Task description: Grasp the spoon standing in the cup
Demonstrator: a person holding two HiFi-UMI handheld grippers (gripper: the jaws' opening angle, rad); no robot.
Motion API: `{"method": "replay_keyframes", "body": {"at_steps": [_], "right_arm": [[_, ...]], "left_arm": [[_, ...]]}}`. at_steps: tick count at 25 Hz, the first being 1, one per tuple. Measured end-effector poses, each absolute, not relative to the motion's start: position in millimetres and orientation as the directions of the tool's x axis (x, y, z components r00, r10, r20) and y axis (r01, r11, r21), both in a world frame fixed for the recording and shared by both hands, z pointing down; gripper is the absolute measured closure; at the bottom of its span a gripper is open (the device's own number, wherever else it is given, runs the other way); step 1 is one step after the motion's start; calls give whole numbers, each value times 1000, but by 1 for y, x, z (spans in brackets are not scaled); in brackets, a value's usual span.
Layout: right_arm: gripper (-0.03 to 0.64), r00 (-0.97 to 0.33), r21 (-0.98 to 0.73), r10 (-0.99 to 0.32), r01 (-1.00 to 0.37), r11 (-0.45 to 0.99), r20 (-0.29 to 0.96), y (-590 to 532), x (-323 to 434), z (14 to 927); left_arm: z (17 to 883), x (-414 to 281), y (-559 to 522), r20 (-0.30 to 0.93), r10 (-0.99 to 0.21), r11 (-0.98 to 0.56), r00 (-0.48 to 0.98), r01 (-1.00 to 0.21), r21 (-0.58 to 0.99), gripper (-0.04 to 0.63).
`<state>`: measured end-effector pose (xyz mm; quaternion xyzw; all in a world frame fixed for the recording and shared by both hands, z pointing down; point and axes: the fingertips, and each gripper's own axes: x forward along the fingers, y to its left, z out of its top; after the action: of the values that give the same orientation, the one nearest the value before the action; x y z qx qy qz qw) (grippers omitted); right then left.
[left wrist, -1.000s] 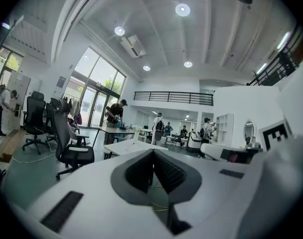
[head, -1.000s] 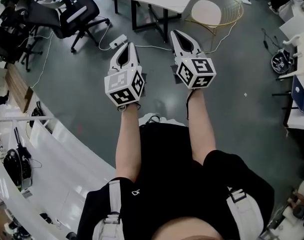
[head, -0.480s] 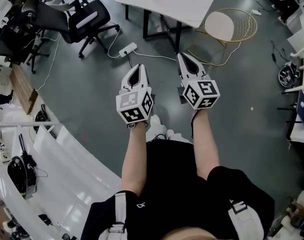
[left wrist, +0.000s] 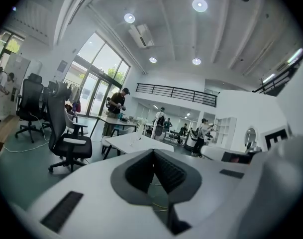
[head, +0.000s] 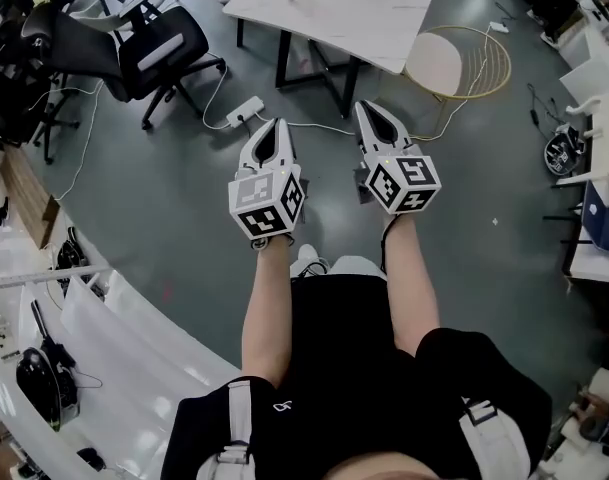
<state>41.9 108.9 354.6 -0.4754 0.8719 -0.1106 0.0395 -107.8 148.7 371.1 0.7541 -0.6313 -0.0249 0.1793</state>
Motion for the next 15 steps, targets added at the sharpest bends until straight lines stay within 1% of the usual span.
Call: {"method": "replay_keyframes", "body": {"at_steps": [6, 12, 15], "right_arm": [[611, -526, -191, -850, -836, 515, 12, 84, 29, 342], [611, -513, -153, -858, -846, 510, -22, 59, 26, 323], [611, -502, -103, -864, -858, 504, -38, 45, 27, 312]], "left_arm": [[360, -132, 119, 138, -968, -159, 212, -935, 318, 580], [344, -136, 88, 94, -969, -191, 230, -932, 308, 580], [336, -138, 75, 67, -970, -204, 233, -934, 292, 580]]}}
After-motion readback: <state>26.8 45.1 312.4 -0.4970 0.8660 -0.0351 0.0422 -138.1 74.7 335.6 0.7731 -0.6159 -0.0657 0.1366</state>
